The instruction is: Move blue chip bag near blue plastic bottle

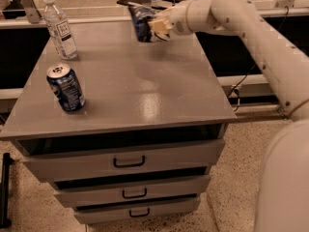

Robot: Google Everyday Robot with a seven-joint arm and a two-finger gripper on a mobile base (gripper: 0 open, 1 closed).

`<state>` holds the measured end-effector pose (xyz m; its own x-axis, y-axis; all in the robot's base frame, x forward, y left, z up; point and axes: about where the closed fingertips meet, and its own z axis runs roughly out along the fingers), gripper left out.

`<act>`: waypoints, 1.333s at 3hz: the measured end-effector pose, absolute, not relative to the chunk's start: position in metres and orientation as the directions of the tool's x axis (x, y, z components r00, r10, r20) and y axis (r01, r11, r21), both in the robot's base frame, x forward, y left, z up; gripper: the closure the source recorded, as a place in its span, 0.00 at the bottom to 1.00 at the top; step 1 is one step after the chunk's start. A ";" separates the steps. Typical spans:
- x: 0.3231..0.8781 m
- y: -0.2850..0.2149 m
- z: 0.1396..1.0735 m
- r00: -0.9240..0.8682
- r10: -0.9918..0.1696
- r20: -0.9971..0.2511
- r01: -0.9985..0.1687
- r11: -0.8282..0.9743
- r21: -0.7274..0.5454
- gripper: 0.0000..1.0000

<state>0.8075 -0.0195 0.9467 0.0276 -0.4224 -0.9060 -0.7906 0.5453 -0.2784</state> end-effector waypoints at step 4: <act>0.798 0.147 0.921 0.116 -0.372 -0.921 -0.941 0.257 -0.222 1.00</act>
Offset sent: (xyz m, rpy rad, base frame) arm -0.0060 0.1662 -0.0105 0.0473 0.0122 0.3876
